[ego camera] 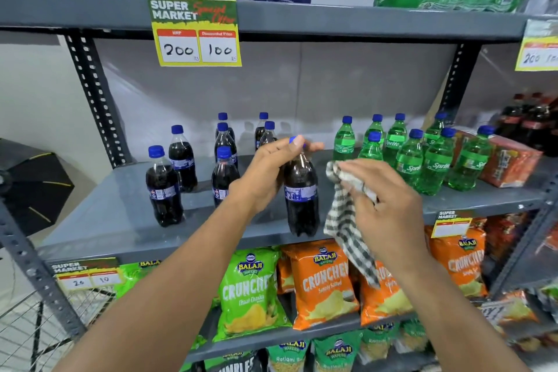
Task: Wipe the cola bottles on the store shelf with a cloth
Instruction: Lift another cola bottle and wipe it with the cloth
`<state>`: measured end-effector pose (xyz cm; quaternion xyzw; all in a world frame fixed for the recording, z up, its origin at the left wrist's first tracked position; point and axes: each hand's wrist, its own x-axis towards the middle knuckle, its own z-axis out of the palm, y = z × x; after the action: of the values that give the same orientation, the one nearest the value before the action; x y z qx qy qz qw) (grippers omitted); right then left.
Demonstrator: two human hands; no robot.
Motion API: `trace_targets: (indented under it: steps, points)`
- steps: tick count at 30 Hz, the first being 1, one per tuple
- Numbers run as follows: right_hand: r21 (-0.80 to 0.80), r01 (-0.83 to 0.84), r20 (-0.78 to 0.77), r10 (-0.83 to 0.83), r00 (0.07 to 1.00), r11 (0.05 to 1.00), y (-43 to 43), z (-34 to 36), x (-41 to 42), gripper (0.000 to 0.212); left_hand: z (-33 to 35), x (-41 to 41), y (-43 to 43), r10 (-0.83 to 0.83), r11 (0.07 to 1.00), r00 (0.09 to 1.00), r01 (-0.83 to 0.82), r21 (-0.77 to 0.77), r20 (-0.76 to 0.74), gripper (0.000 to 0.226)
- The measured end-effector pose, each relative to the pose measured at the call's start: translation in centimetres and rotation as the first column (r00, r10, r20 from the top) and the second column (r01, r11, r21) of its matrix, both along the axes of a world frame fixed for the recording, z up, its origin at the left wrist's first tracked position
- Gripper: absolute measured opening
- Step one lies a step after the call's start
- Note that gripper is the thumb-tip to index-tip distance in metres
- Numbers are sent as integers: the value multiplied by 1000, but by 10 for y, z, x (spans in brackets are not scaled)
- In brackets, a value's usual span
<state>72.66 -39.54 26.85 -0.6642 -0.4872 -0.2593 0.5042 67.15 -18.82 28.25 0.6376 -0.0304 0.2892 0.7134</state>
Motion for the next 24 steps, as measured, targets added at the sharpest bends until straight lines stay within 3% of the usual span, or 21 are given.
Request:
trace_targets:
  steps: [4,9,16,19,24]
  points:
    - [-27,-15,95,17,995,1000,16,30,-4,41,3,-4,-23,-151,978,987,157,-136,48,37]
    - [-128,18,341,27,940,992,23,35,-18,39,11,-12,-39,-276,902,957,288,-323,83,39]
    - [-317,97,626,132,769,944,8,2,-44,44,12,-16,-37,-142,917,981,181,-355,133,34]
    - [-335,123,693,156,703,934,0,-28,-48,32,15,-20,-34,-123,932,982,164,-322,142,33]
    - [-336,88,637,158,755,938,-5,-19,-40,41,16,-24,-43,-113,937,986,146,-316,120,33]
